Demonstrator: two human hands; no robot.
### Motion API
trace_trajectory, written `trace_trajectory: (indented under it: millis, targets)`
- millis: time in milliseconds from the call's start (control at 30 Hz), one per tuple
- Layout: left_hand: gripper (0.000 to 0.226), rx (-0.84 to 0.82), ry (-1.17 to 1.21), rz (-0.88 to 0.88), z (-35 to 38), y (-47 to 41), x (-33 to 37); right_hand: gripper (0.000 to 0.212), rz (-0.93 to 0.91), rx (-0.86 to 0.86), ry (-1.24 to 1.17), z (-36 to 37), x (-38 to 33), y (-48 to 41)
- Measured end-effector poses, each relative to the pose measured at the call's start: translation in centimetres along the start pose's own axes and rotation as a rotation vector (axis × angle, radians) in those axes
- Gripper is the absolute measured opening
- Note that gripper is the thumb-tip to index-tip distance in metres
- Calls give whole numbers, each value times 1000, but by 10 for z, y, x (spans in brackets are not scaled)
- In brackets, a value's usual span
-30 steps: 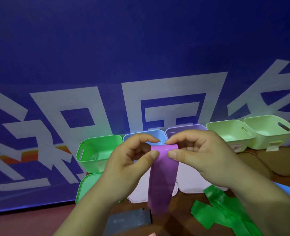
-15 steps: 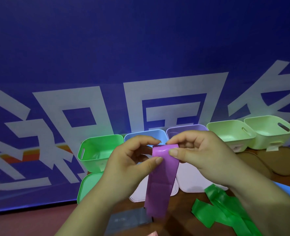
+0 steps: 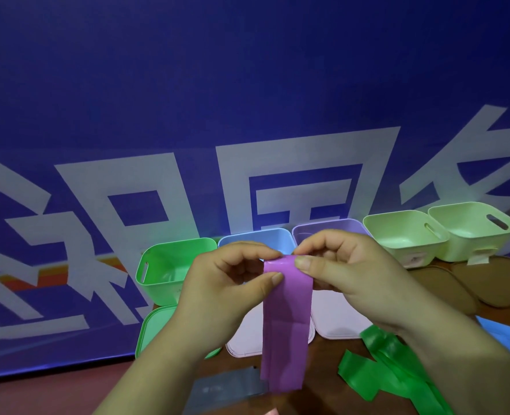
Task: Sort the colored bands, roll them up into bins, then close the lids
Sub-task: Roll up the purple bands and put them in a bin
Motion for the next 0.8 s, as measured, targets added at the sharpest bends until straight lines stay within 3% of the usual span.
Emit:
trace_trajectory:
  millis: [367,800]
  targets:
    - [27,4,157,-146,-2,-5,-11,31,-150,-47,77,4,-8,2]
    - [22,-145,142,-40,5,-9,-15,21,-187,67,38,6,2,-2]
Point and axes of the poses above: each hand's wrist, its own y-axis away from the middle knuckle, its own z-axis out of the palm, x = y × z, the point moved 9 cm from there along -y, towards the middle knuckle, and after that the axes turned 13 degrees about -z, right-handed, at the moved point
